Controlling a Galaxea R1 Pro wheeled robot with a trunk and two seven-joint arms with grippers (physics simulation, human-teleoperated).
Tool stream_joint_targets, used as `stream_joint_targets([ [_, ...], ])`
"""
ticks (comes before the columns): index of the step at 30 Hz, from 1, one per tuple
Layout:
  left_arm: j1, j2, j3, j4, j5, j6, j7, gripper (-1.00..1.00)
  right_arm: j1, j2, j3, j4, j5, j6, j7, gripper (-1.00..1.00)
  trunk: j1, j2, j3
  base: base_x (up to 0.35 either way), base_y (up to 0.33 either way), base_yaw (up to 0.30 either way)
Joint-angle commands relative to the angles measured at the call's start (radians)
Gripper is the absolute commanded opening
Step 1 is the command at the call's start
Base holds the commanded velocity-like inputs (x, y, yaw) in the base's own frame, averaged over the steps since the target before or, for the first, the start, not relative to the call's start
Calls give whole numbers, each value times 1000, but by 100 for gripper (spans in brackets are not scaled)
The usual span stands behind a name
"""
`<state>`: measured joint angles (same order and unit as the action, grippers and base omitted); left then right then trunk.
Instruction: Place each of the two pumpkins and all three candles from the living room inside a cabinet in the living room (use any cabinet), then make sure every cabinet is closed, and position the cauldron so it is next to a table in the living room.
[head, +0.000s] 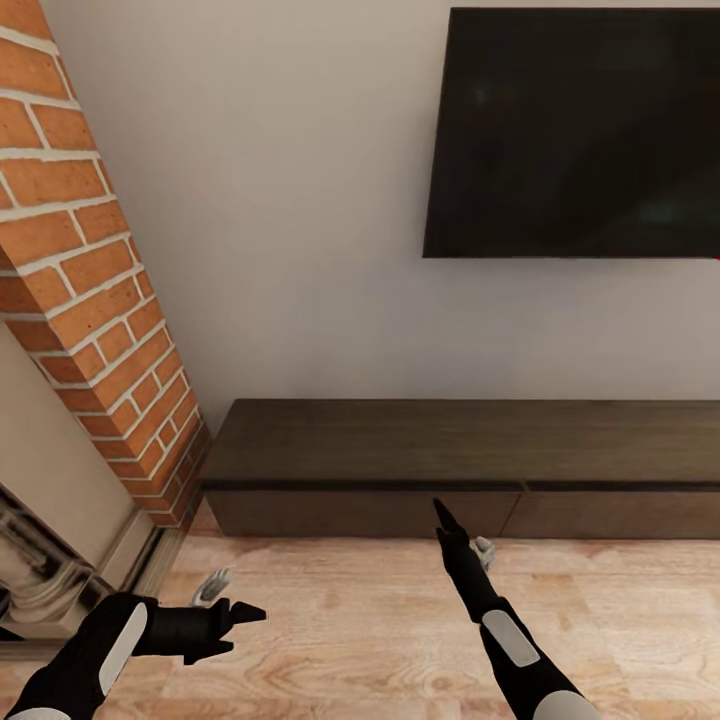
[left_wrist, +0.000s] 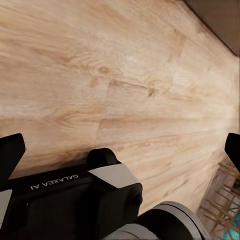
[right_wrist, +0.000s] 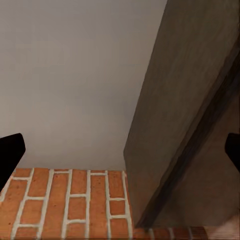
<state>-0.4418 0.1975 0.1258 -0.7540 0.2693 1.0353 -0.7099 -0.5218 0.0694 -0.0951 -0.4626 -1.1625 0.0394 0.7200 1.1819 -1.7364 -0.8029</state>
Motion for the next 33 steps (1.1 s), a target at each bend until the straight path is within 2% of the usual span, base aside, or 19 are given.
stream_joint_targets([
  [1,0,10,0,0,1,3,-11,100,0,0,-8,10,-3,4,7,100,4,-7,-3,0,0,0],
  [4,0,47,0,-1,2,6,-76,100,0,0,-65,41,-6,10,11,100,15,-28,-13,0,0,0],
  [5,0,61,0,-1,2,7,-119,100,0,0,-96,56,-7,12,12,100,19,-35,-16,0,0,0],
  [7,0,74,0,-1,-2,7,-186,100,0,0,-135,74,-8,14,13,100,27,-49,-22,0,0,0],
  [9,0,83,-1,-1,-5,7,-239,100,0,1,-158,85,-6,12,14,100,35,-63,-28,0,0,0],
  [11,0,86,-1,-1,-6,7,-261,100,0,2,-165,90,-2,8,14,100,42,-77,-35,0,0,0],
  [18,0,88,-2,-1,-5,6,-277,100,0,4,-179,94,-8,7,-29,100,69,-126,-56,0,0,0],
  [23,0,84,-9,-1,-4,6,-278,100,0,1,-256,96,-21,12,-25,100,88,-161,-72,0,0,0],
  [25,0,84,-10,-1,-3,6,-278,100,1,-1,-306,99,-23,20,7,100,92,-168,-75,0,0,0],
  [26,0,84,-11,-1,-3,6,-278,100,1,-1,-313,101,-23,23,20,100,92,-168,-75,0,0,0],
  [27,0,83,-11,-1,-3,6,-279,100,2,-6,-328,108,-23,39,66,100,92,-168,-75,0,0,0],
  [30,0,83,-10,-1,-2,6,-280,100,2,-21,-340,132,-23,79,143,100,92,-168,-75,0,0,0],
  [33,0,82,-9,-1,-2,6,-281,100,2,-26,-345,144,-20,88,171,100,92,-168,-75,2,0,0],
])
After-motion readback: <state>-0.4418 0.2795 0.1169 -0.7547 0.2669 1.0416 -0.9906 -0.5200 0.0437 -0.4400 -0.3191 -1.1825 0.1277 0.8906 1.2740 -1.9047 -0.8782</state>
